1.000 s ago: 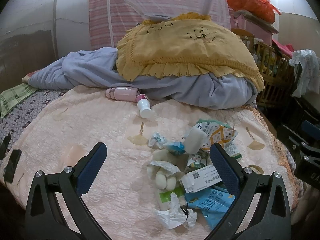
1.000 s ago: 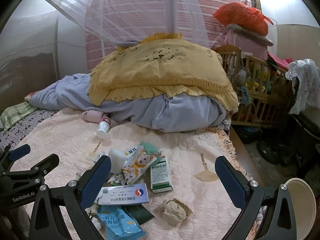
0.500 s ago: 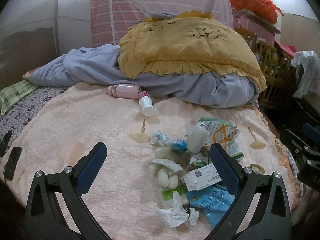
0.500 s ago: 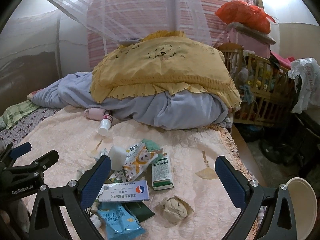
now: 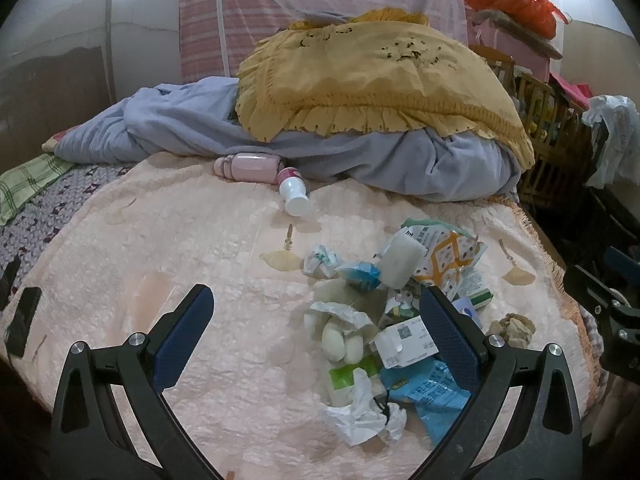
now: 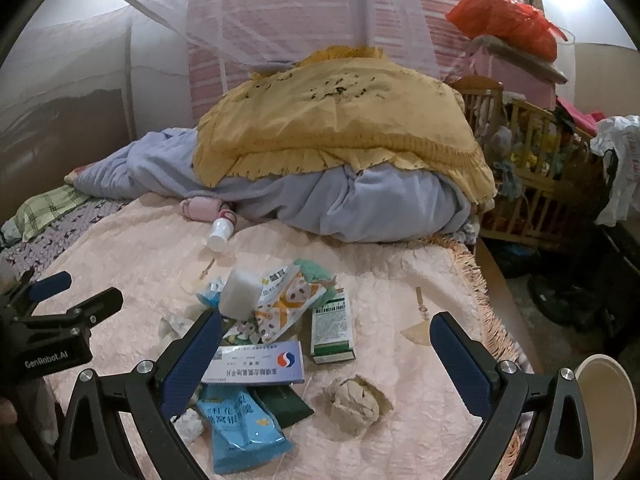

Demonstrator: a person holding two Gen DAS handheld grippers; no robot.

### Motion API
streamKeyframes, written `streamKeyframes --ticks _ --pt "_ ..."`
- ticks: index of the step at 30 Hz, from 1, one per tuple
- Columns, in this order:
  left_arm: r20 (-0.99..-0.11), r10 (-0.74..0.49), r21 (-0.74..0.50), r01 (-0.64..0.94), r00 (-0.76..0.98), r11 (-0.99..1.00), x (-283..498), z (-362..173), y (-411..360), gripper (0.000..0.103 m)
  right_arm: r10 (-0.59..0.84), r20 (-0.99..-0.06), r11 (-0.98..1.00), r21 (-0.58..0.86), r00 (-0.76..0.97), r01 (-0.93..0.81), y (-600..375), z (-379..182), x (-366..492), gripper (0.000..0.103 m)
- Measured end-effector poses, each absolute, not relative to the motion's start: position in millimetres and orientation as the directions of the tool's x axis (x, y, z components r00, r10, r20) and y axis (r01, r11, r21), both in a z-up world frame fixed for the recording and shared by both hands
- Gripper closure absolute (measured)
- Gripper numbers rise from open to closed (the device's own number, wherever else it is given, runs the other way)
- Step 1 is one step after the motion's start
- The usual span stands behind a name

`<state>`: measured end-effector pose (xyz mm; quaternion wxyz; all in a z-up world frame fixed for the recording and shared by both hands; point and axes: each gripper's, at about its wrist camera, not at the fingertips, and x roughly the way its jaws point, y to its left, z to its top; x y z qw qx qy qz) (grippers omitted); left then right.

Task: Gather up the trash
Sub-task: 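Move both tools over the trash pile on the bed, then grasp the white sponge with the right tool while the left tool grasps the plush toy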

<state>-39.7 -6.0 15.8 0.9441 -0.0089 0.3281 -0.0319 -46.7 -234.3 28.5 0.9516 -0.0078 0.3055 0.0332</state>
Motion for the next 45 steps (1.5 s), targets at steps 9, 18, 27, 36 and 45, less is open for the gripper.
streamKeyframes --ticks 9,18,27,36,45 --pt "-0.643 -0.049 -0.027 0.041 0.764 0.999 -36.3 6.0 7.4 0.001 0.077 -0.608 0.995 0.001 0.790 -0.096 -231.9 19.0 -44.8 0.000" --pt "-0.709 -0.082 -0.028 0.088 0.700 0.996 -38.9 -12.7 23.5 0.001 0.198 -0.698 0.972 0.049 0.688 -0.230 -222.6 -21.4 -47.2 0.002" --pt "-0.721 -0.082 -0.042 0.075 0.688 0.996 -29.0 -20.9 28.6 0.001 0.204 -0.716 0.970 0.057 0.668 -0.235 -219.8 -34.5 -36.0 0.002" --pt "-0.721 -0.089 -0.039 0.089 0.687 0.995 -14.6 -25.8 17.2 0.001 0.204 -0.698 0.974 0.071 0.687 -0.217 -226.7 -24.7 -23.5 0.002" --pt "-0.731 -0.106 -0.048 0.105 0.674 0.993 -5.9 -30.8 14.5 0.001 0.240 -0.692 0.965 0.091 0.680 -0.248 -216.0 -21.6 -3.5 0.002"
